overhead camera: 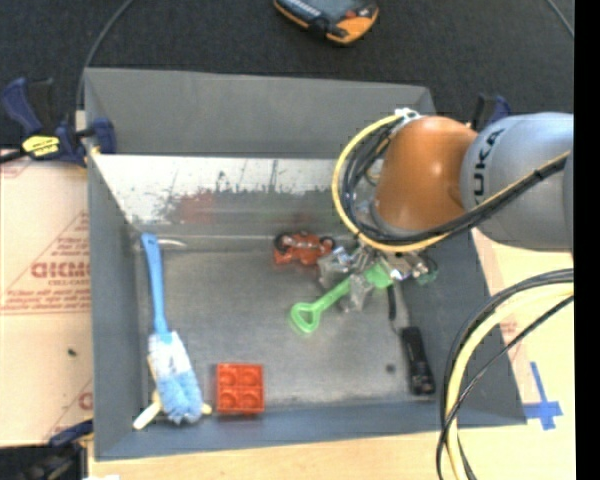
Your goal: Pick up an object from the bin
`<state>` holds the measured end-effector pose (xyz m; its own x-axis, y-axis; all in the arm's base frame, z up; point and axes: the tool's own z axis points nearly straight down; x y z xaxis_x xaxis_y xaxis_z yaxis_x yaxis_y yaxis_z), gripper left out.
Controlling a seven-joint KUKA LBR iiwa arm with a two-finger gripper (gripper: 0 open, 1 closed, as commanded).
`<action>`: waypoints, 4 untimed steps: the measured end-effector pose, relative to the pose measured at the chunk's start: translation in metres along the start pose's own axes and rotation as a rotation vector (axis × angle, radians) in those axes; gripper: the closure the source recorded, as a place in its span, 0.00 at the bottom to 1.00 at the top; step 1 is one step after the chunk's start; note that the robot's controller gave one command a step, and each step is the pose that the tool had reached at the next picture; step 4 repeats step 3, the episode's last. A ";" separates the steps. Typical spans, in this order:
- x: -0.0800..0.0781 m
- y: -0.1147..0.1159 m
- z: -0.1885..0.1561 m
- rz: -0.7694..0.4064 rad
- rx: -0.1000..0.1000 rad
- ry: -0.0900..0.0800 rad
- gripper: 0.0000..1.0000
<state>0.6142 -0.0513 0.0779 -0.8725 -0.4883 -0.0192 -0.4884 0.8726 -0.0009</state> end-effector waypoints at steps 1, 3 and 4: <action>-0.020 -0.015 0.006 0.047 0.000 -0.005 1.00; -0.004 -0.013 -0.038 0.057 0.005 -0.020 1.00; -0.004 -0.013 -0.038 0.057 0.005 -0.020 1.00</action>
Offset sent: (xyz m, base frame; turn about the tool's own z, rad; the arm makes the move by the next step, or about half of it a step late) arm -0.0127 -0.0349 -0.0079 0.0429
